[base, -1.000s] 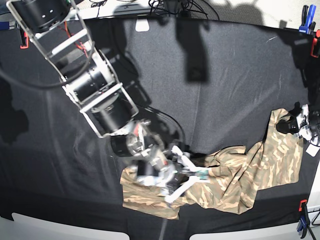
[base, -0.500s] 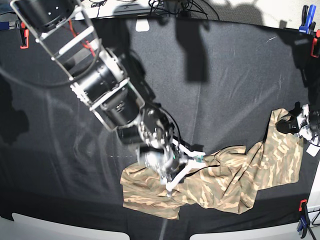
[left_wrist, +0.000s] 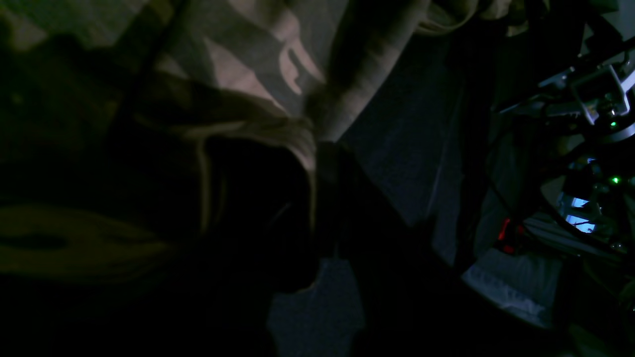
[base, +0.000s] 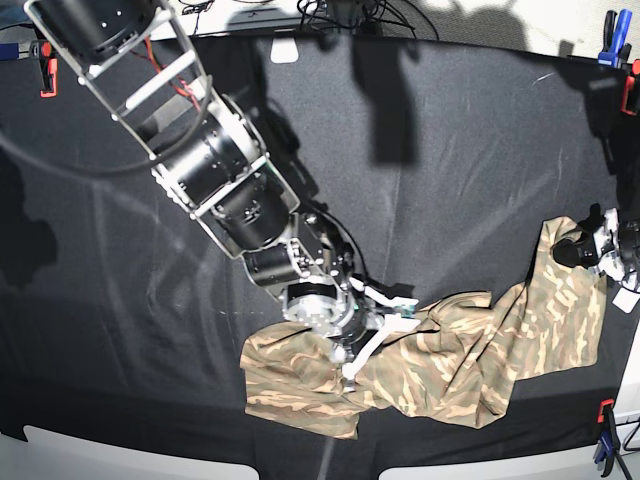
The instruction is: Layout the t-shirt on the table in an organized manner, then fold the t-shirt properly
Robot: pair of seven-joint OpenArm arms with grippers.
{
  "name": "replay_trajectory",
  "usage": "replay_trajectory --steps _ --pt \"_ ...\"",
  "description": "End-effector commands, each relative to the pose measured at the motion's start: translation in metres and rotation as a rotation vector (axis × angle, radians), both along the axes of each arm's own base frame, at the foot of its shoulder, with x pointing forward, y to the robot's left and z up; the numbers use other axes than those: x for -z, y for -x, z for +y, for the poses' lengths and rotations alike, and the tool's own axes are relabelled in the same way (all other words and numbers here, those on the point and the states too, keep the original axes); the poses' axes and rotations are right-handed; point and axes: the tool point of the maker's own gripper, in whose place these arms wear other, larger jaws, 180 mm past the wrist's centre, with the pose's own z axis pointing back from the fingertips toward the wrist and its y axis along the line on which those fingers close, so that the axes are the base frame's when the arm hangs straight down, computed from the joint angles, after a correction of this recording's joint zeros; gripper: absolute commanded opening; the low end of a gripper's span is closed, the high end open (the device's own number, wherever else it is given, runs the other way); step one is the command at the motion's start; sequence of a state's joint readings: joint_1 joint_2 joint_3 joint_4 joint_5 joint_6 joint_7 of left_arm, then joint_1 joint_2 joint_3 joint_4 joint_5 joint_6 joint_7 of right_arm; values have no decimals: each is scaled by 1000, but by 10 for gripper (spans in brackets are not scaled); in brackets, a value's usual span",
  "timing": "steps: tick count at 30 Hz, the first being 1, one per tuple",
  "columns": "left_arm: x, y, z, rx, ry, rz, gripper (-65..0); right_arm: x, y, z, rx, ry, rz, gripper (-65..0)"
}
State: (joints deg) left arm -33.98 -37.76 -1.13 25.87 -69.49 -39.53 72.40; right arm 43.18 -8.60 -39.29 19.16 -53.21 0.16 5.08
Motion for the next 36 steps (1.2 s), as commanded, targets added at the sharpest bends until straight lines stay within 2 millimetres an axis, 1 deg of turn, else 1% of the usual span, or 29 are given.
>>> replay_trajectory --steps 1,5,8,10,13,17,19,21,24,27,30,32,34,35,36 --pt "-20 -14 8 -12 -1 -61 -650 -34 -19 8 11 -62 -70 -650" --pt "-20 -14 8 -12 -1 -60 -650 -38 -22 6 74 -163 -54 -650" --pt "-20 -14 8 -12 -1 -60 -650 -38 -23 3 136 -237 -17 -650" --pt "-20 -14 8 -12 -1 -61 -650 -34 -25 -7 217 -247 15 -650" --pt "-21 -17 10 -24 -1 -73 -650 -29 -28 -24 332 -208 41 -650" --pt "-30 -32 19 -99 -4 -147 -650 -37 -33 -51 527 -210 42 -650" --pt "-34 -39 27 -134 -17 -182 -650 -39 -36 -74 591 -194 39 -650" --pt "-35 -41 35 -139 -62 -191 -650 -41 -39 -100 648 -169 30 -650" --pt "-32 -39 48 -122 -147 -177 -650 -44 -42 -145 737 -116 11 -650" --pt "-32 -36 58 -119 -181 -168 -650 -45 -40 -193 826 -57 -4 -650" --pt "-33 -34 63 -123 -192 -164 -650 -44 -36 -238 894 -24 -8 -650" --pt "-33 -34 63 -121 -192 -163 -650 -42 -32 -267 942 -15 1 -650" --pt "-32 -35 60 -118 -187 -163 -650 -35 -25 -285 960 -3 31 -650" --pt "-32 -35 58 -117 -184 -163 -650 -30 -23 -287 945 7 51 -650" --pt "-31 -35 57 -115 -181 -164 -650 -24 -20 -283 919 12 76 -650"
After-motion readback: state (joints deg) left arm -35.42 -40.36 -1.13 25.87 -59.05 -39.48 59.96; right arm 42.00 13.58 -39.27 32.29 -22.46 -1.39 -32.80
